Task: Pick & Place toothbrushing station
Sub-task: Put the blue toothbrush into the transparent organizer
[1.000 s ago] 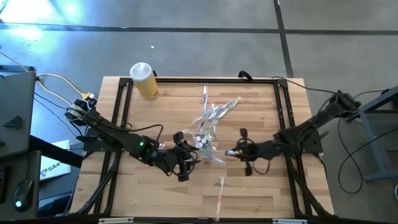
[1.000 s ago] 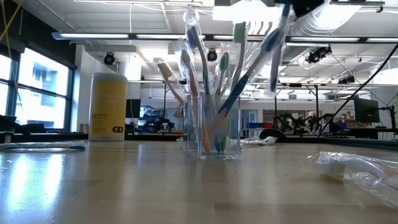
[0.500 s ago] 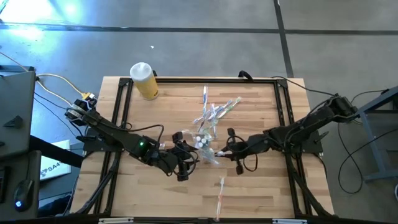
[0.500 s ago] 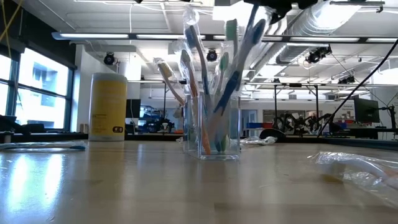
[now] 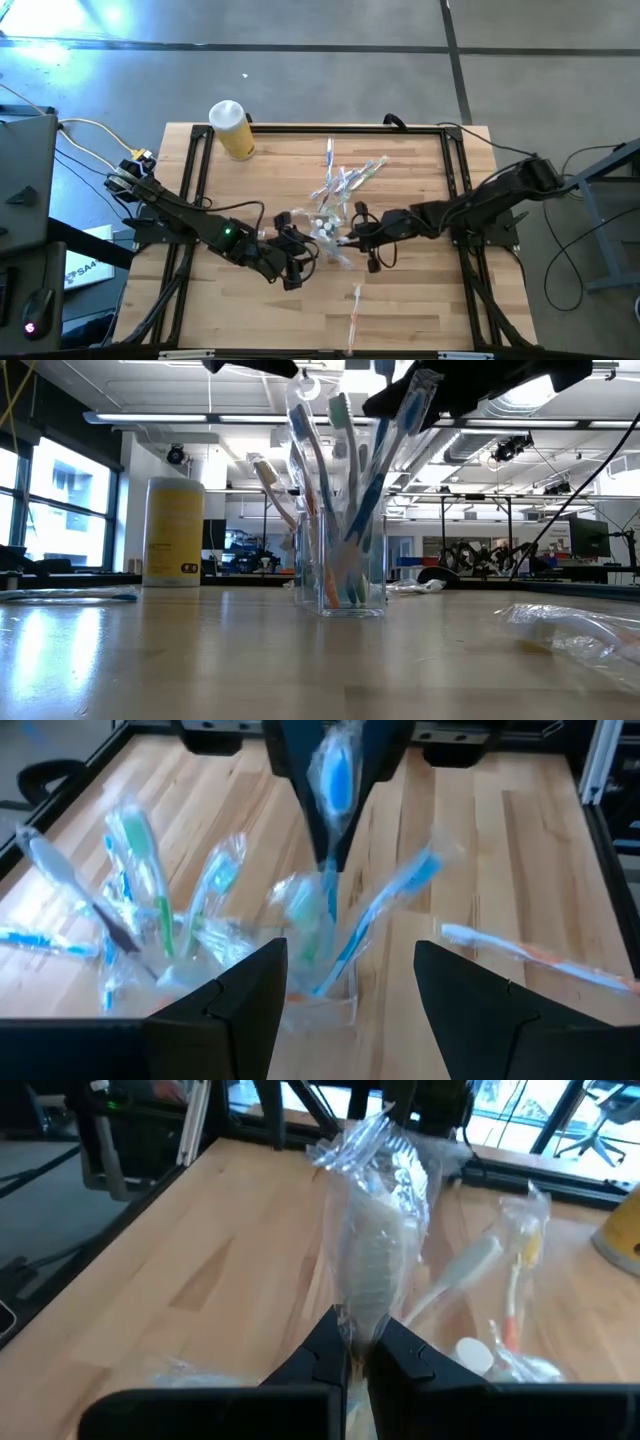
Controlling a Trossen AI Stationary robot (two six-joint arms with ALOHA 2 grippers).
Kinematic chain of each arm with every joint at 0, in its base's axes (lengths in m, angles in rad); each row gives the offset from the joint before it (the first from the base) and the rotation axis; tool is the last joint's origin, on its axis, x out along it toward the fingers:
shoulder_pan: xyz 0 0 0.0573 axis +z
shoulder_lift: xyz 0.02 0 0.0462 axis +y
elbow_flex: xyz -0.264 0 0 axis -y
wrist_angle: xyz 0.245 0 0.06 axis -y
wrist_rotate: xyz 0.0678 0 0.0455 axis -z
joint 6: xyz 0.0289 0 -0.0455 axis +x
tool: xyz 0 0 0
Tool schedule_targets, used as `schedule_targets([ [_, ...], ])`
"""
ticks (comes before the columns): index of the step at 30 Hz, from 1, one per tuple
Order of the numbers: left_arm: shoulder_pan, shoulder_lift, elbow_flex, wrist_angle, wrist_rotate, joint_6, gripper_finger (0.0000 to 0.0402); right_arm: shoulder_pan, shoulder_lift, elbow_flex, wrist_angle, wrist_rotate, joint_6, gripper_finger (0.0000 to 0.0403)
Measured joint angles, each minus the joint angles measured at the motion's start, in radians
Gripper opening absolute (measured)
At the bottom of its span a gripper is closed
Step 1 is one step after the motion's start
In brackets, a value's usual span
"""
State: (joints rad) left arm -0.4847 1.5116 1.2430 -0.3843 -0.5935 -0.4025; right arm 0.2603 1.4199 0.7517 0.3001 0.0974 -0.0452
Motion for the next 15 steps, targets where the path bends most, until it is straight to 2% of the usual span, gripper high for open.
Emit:
schedule_targets([
  [15,0.000,0.000,-0.001,-0.053,0.019,-0.081,0.0216,-0.002,0.095,0.000,0.003,0.004,0.068,0.0009],
])
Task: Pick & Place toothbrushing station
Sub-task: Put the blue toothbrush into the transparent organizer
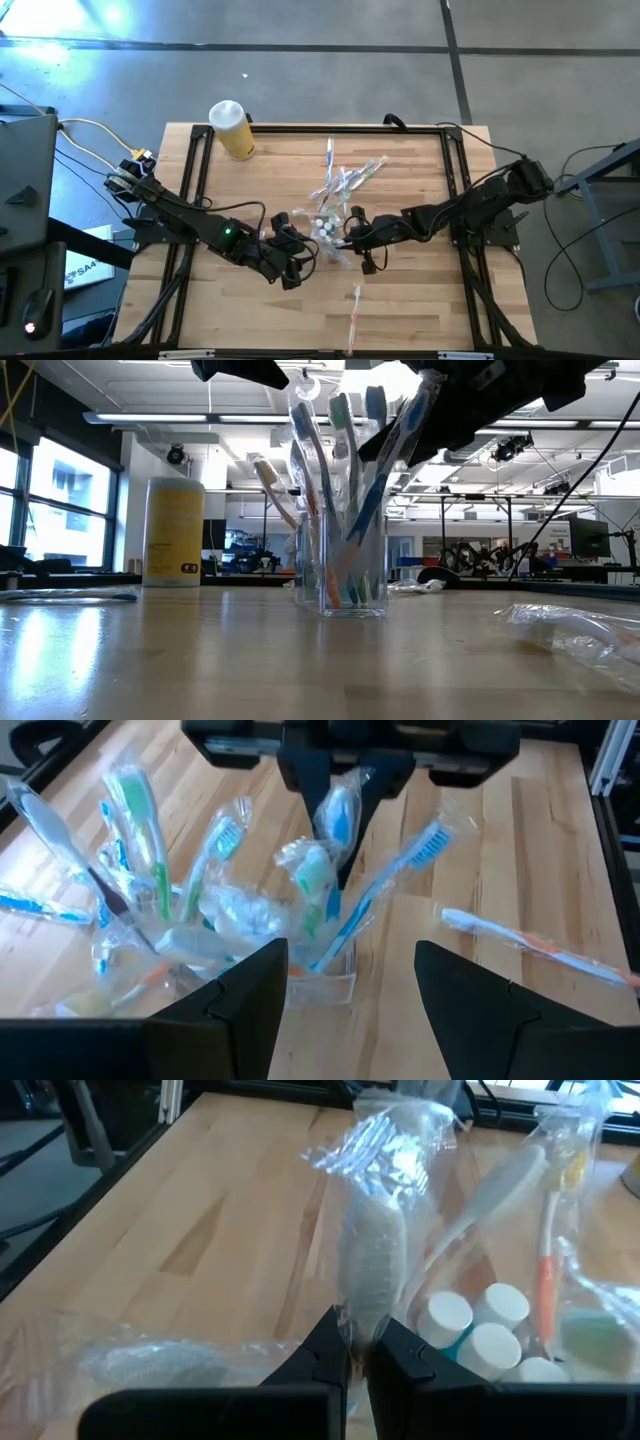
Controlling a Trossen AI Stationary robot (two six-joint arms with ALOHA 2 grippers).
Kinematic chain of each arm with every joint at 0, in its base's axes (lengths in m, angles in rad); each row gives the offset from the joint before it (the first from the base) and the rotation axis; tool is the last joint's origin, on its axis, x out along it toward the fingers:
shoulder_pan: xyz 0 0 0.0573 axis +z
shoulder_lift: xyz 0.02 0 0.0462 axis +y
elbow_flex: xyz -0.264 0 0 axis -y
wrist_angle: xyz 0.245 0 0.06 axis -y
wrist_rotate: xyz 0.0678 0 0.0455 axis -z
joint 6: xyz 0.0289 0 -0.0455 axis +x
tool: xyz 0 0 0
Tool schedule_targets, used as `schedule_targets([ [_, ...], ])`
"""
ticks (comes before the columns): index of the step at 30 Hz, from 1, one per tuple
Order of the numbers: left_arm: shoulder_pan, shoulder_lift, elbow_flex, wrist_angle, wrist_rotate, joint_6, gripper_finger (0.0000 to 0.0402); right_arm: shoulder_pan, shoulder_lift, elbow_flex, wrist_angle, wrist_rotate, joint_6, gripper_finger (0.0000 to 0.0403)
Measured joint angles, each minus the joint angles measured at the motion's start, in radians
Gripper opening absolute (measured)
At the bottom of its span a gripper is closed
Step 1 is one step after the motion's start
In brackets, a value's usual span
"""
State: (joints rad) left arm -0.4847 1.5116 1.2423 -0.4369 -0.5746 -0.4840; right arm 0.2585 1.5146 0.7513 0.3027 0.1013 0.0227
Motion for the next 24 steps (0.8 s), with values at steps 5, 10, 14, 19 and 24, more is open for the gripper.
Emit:
schedule_targets([
  [5,0.000,0.000,0.000,-0.003,0.022,-0.025,0.0216,0.000,0.000,0.000,-0.004,0.001,0.019,0.0014],
  [10,0.000,0.000,0.000,-0.022,0.063,-0.054,0.0216,0.000,0.000,0.000,-0.022,0.000,0.033,0.0018],
  [14,0.000,0.000,0.000,-0.048,0.071,-0.083,0.0216,0.004,-0.002,0.000,-0.021,0.000,0.032,0.0022],
  [19,0.000,0.000,0.000,-0.077,0.072,-0.126,0.0216,0.004,-0.004,0.000,-0.019,0.002,0.028,0.0057],
  [24,0.000,0.000,0.000,-0.100,0.090,-0.152,0.0216,0.005,-0.019,0.000,-0.011,0.000,0.026,0.0126],
])
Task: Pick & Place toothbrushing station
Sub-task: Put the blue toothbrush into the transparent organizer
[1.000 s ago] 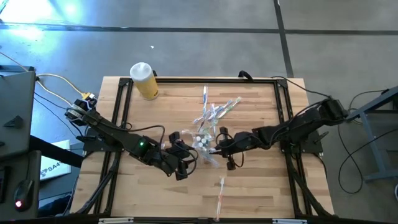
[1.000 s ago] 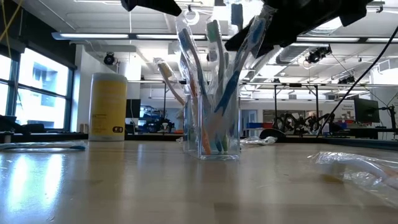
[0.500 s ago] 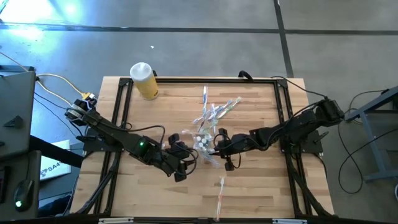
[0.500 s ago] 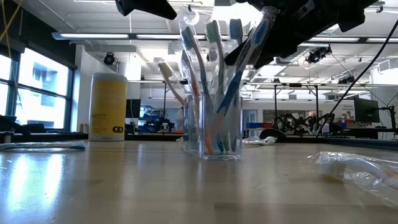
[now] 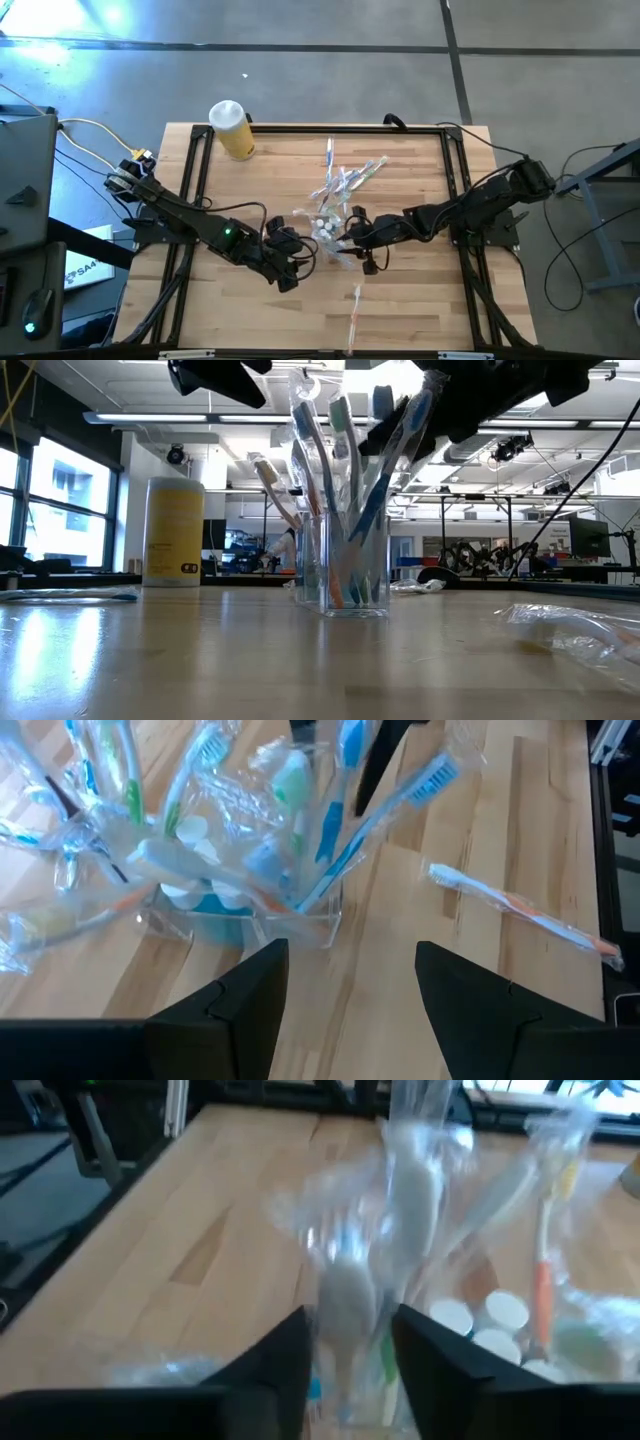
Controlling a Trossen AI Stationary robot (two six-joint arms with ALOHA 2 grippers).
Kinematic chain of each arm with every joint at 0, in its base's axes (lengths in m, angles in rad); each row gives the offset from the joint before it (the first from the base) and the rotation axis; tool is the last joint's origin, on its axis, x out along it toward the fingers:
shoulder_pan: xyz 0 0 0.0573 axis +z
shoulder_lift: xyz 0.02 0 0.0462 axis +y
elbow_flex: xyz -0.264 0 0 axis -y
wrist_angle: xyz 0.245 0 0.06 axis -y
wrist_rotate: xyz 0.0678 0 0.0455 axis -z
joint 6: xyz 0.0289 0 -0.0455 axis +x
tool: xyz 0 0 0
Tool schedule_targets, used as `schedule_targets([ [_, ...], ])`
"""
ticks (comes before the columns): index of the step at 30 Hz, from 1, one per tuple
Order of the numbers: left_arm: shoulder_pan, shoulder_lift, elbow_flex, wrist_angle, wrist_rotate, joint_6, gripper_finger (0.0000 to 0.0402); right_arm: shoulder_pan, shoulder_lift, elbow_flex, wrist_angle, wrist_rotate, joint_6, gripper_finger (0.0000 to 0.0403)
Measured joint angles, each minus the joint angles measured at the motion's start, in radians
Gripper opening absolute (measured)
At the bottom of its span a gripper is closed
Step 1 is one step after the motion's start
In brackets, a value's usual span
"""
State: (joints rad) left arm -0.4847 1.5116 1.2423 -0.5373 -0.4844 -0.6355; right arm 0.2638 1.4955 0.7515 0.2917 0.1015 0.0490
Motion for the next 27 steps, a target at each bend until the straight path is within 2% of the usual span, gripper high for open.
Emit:
schedule_targets([
  [6,0.000,0.000,0.000,-0.029,0.000,-0.007,0.0216,0.000,-0.053,0.001,-0.008,0.005,-0.001,0.0211],
  [11,0.000,0.000,0.000,-0.160,0.029,-0.045,0.0216,0.011,-0.139,0.001,-0.082,0.015,-0.001,0.0251],
  [14,0.000,0.000,0.000,-0.333,0.039,-0.136,0.0216,0.031,-0.195,0.001,-0.123,0.046,-0.003,0.0259],
  [18,0.000,0.000,0.000,-0.648,0.062,-0.336,0.0216,0.063,-0.262,0.001,-0.147,0.085,-0.027,0.0258],
  [21,0.000,0.000,-0.006,-0.847,0.096,-0.431,0.0216,0.089,-0.307,0.001,-0.163,0.083,-0.027,0.0256],
  [24,0.000,-0.001,-0.054,-0.883,0.169,-0.436,0.0216,0.113,-0.326,0.001,-0.168,0.082,-0.027,0.0255],
  [27,0.001,-0.014,-0.125,-0.823,0.289,-0.356,0.0216,0.131,-0.329,0.001,-0.169,0.079,-0.027,0.0255],
])
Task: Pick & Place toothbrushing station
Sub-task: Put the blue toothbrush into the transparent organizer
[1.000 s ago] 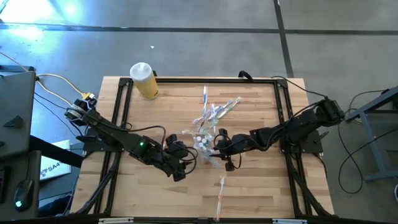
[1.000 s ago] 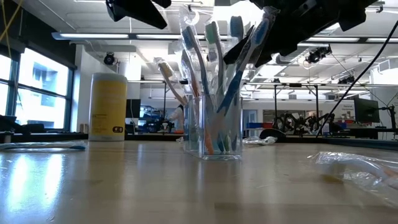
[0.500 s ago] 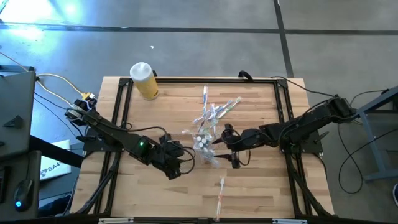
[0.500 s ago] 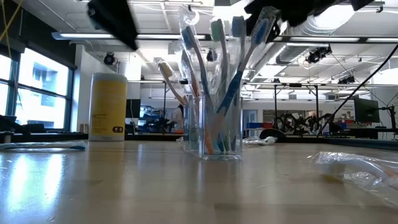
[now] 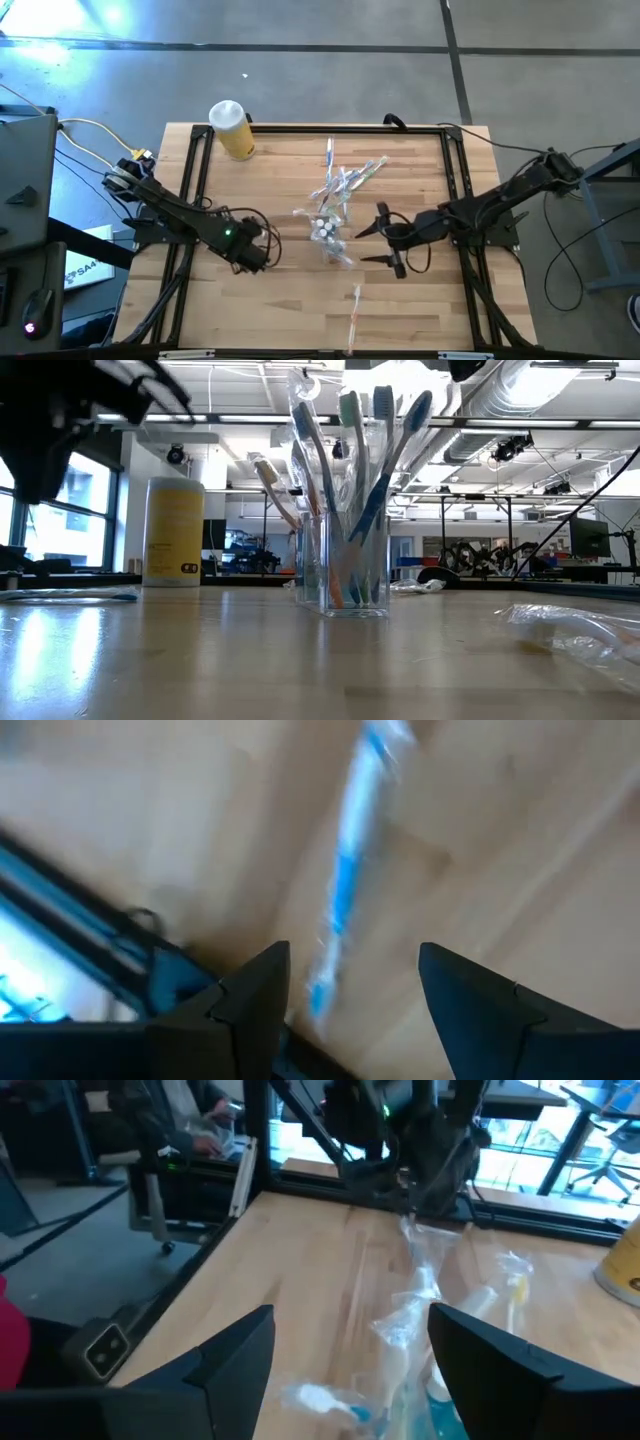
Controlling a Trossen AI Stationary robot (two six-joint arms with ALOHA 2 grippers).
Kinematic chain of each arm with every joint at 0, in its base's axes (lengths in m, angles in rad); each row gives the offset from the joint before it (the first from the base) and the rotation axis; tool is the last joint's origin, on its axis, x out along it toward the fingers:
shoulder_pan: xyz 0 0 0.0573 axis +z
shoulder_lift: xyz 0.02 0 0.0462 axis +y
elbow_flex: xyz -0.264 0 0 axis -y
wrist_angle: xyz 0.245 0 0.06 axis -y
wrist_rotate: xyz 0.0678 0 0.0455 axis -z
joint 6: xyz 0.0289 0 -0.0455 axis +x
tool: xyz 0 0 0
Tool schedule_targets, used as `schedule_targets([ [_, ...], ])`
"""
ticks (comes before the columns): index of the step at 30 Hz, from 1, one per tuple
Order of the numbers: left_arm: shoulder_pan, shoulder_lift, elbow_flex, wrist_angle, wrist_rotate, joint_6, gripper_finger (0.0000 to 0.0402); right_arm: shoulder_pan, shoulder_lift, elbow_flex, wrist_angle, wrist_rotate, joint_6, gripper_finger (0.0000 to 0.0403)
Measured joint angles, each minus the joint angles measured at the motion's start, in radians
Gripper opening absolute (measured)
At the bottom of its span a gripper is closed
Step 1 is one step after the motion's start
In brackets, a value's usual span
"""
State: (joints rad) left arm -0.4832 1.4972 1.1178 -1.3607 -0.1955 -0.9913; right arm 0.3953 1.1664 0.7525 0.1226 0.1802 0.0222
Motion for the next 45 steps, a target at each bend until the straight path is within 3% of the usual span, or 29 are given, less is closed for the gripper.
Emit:
schedule_targets([
  [5,0.035,0.002,-0.132,0.117,0.117,0.116,0.0216,0.017,0.000,0.000,-0.006,0.000,0.006,0.0255],
  [14,0.164,0.003,-0.357,0.240,0.152,0.274,0.0216,0.021,0.001,0.000,-0.003,0.000,0.044,0.0255],
  [21,0.276,-0.005,-0.500,0.419,0.304,0.391,0.0215,0.022,0.004,0.000,0.001,0.000,0.060,0.0255],
  [31,0.313,-0.004,-0.540,0.450,0.334,0.276,0.0211,0.022,0.004,0.000,-0.008,0.004,0.061,0.0255],
  [35,0.313,-0.003,-0.541,0.459,0.340,0.242,0.0158,0.022,0.004,0.000,-0.015,0.004,0.061,0.0255],
  [40,0.288,-0.002,-0.539,0.452,0.305,0.216,0.0025,0.022,0.004,0.000,-0.057,0.000,0.084,0.0255],
  [45,0.239,0.006,-0.501,0.427,0.242,0.213,0.0011,0.022,0.004,0.000,-0.094,0.000,0.125,0.0255],
])
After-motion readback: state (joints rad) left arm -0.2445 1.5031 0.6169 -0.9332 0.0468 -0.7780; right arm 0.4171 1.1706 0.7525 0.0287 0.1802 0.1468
